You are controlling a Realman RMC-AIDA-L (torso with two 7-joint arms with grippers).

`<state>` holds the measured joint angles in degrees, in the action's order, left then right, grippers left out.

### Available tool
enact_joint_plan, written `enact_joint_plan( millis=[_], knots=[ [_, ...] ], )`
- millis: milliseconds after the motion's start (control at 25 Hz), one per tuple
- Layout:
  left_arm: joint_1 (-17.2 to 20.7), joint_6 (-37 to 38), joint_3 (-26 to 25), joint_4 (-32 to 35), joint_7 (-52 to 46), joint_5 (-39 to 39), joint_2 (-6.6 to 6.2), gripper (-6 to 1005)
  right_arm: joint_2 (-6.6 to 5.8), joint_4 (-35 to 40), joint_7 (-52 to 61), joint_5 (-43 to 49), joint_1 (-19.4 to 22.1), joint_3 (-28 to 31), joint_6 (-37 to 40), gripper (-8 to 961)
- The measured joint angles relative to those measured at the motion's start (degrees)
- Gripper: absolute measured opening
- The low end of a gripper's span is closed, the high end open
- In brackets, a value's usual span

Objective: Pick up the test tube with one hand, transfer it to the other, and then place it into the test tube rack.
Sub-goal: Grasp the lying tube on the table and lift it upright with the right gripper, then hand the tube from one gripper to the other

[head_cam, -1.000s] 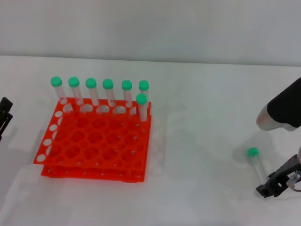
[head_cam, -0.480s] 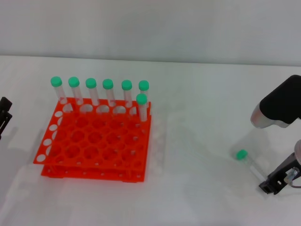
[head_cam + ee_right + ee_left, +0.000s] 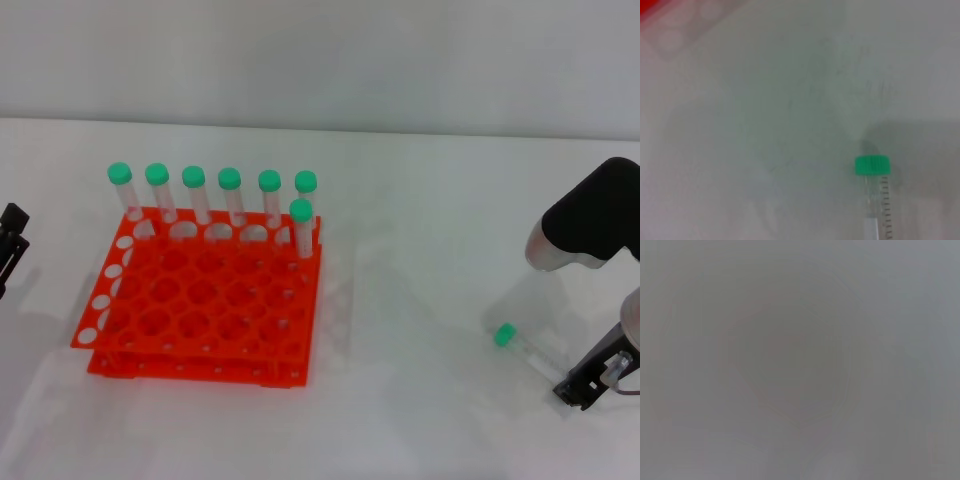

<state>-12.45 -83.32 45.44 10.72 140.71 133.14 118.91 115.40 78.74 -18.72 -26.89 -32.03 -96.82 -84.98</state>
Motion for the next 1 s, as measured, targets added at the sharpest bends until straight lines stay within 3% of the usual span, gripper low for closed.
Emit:
enact_joint_plan(
  millis=[360,520,760,960,1000],
  knots=[
    [-0.78,0.09,0.29,-0.02,-0.65,-0.20,-0.01,761,0.00,0.99,-1.04,-0.37,0.15,1.62,0.84,185],
    [-1.87,0.04,0.35,0.05,-3.25,-2.80,-0.19,759,0.01,6.49,-3.84,-1.90,3.29,6.10,2.80,188],
    [-5.80,-0.24,0.52,4.45,-14.28,-15.89,-0.44,757,-0.14,13.79,-12.41,-9.29,10.73,12.76,14.03,194],
    [-8.97,-0.60,0.52,8.51,-23.14,-24.13,-0.18,756,-0.29,13.09,-23.41,-19.20,15.02,13.56,26.27,198],
    [-11.53,-0.67,0.53,9.10,-27.56,-29.05,-0.34,756,-0.32,12.21,-25.42,-20.94,15.27,13.32,28.11,199]
  ],
)
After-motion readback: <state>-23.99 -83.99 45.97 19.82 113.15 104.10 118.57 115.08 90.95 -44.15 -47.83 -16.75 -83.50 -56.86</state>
